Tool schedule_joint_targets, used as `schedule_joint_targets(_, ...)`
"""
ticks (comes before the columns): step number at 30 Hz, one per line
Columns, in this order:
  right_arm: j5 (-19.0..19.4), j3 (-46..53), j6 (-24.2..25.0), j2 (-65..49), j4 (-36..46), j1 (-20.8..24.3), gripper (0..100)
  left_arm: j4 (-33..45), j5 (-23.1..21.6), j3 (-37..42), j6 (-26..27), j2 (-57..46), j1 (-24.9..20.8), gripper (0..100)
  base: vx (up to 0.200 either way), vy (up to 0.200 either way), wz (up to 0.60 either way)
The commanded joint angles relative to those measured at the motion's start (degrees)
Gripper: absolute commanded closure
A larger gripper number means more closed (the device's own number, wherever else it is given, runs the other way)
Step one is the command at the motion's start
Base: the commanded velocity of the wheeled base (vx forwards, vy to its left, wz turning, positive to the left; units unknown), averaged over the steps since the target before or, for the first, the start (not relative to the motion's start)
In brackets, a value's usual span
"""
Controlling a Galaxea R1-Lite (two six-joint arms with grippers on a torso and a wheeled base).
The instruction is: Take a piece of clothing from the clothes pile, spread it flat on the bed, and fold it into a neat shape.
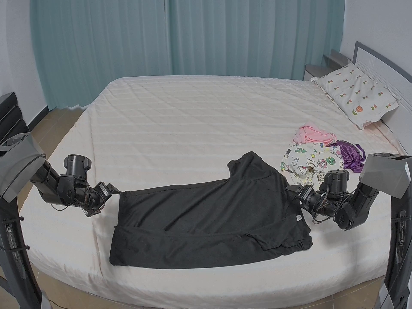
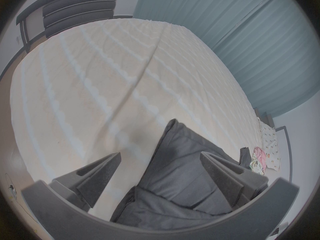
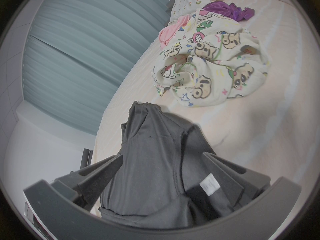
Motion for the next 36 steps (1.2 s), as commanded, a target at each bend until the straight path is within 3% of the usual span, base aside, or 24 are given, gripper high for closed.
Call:
schedule_joint_targets(1, 0.01, 0.15, -0.05, 0.17, -0.04, 0.07, 0, -0.04, -0.02, -0.08, 0.02, 0.18, 0.12, 0, 0.000, 0.000, 0.00)
schedule_joint_targets(18, -0.08, 0.06, -0.13, 0.44, -0.04, 0.34, 0, -0.39, -0.63, -0.79, -0.24, 0.80, 0.04, 0, 0.000, 0.000, 0.00)
schedule_joint_targets(23, -0.08, -0.12, -0.13, 0.96, -0.04, 0.51, 0, -0.65, -3.97, -1.93, -0.33, 2.47, -0.40, 0, 0.000, 0.000, 0.00)
schedule_joint_targets(30, -0.08, -0.12, -0.13, 1.05, -0.04, 0.51, 0, -0.56, -3.36, -4.57, -0.24, 5.28, -1.37, 0, 0.000, 0.000, 0.00)
schedule_joint_targets(36, -0.08, -0.12, -0.22, 1.14, -0.04, 0.60, 0, -0.48, -3.27, -4.65, -4.29, 4.75, -1.46, 0, 0.000, 0.000, 0.00)
